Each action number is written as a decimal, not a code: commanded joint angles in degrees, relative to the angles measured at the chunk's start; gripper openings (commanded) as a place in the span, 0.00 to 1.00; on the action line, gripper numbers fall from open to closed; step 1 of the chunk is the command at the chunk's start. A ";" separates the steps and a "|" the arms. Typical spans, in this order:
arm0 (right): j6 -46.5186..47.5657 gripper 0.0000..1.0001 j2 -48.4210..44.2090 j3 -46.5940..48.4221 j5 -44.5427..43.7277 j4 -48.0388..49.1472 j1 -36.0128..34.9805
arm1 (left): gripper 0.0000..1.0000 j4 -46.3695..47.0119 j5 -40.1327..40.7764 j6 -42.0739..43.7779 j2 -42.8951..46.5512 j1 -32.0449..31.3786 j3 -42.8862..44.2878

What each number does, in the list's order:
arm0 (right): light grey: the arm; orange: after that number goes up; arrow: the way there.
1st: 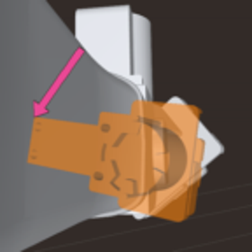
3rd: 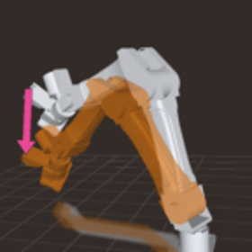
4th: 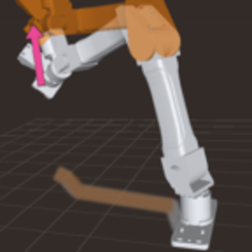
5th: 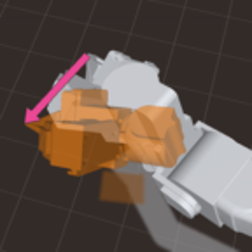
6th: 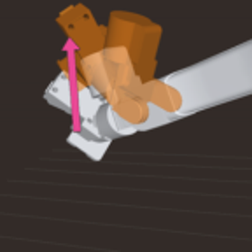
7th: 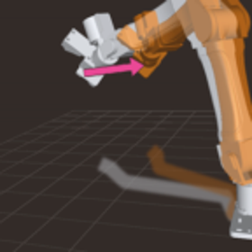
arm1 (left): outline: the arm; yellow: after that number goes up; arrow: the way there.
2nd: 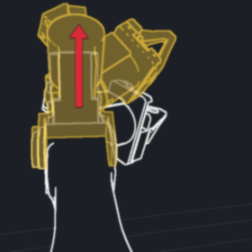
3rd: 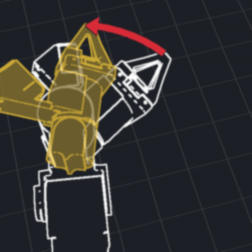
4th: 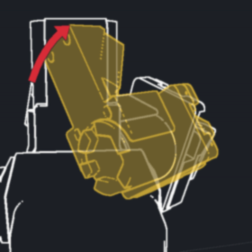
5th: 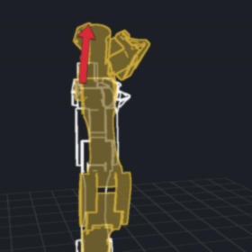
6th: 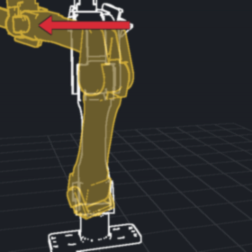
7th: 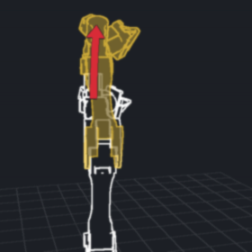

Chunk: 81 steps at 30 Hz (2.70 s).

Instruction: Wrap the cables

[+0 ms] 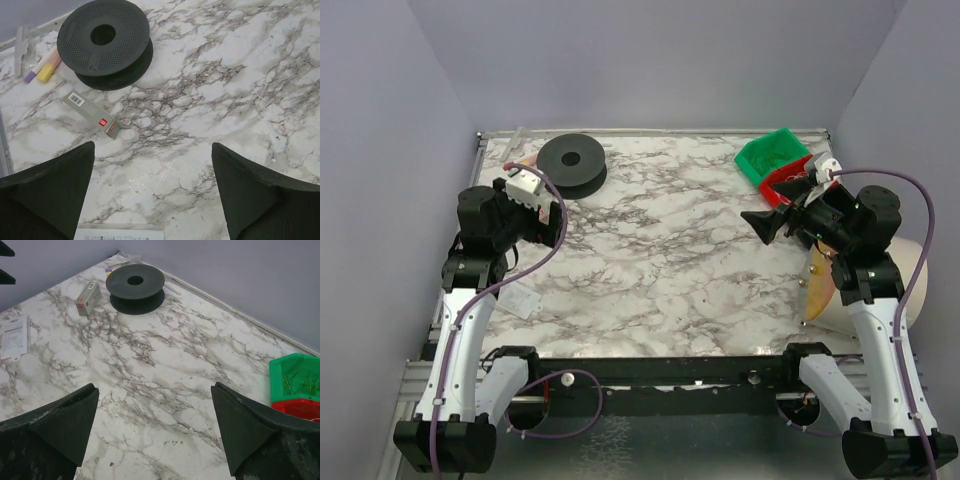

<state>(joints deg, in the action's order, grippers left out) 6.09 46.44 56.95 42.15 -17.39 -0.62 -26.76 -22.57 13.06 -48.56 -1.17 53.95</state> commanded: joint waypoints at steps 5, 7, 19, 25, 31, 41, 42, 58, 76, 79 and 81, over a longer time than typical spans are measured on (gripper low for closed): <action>0.40 1.00 0.07 -4.88 1.67 6.99 0.31 | 0.99 1.39 8.89 1.68 -6.98 0.29 2.97; 0.54 1.00 0.07 -5.40 1.79 7.42 0.30 | 0.99 1.37 10.69 2.01 -8.80 -0.05 3.68; 1.36 1.00 0.03 -6.91 0.50 8.59 0.30 | 0.99 3.96 22.93 8.47 -22.26 -10.66 7.98; 1.80 1.00 0.04 -7.58 -0.37 9.05 0.35 | 0.99 4.98 24.78 10.10 -33.26 -14.05 14.46; 2.52 1.00 -0.45 -8.58 -1.63 9.63 0.32 | 0.99 5.61 23.24 11.07 -44.70 -14.04 22.02; 3.21 1.00 -0.16 -9.15 -2.53 10.04 0.31 | 0.99 2.30 13.75 8.43 -60.46 -9.95 39.16; 3.22 1.00 -0.06 -9.26 -2.47 10.01 0.94 | 0.99 0.76 11.70 7.11 -62.66 -8.90 42.62; 3.30 1.00 0.94 -9.49 -2.91 10.40 2.92 | 0.99 -7.88 -1.23 -3.65 -82.90 -4.06 64.64; -0.12 1.00 6.84 -3.98 -14.67 10.27 3.31 | 0.99 -10.77 -6.97 -1.64 -72.45 -7.57 44.13; -1.91 0.98 15.11 3.42 -25.55 6.54 3.29 | 0.99 -10.77 -7.12 -0.84 -69.58 -10.23 38.84; -2.53 0.95 21.21 8.06 -30.89 4.30 3.18 | 0.99 -10.56 -6.76 -0.37 -67.64 -12.22 35.74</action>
<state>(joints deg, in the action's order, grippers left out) 6.42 58.74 57.45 26.98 -9.08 2.35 -31.68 -25.87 11.90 -119.02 -8.64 96.71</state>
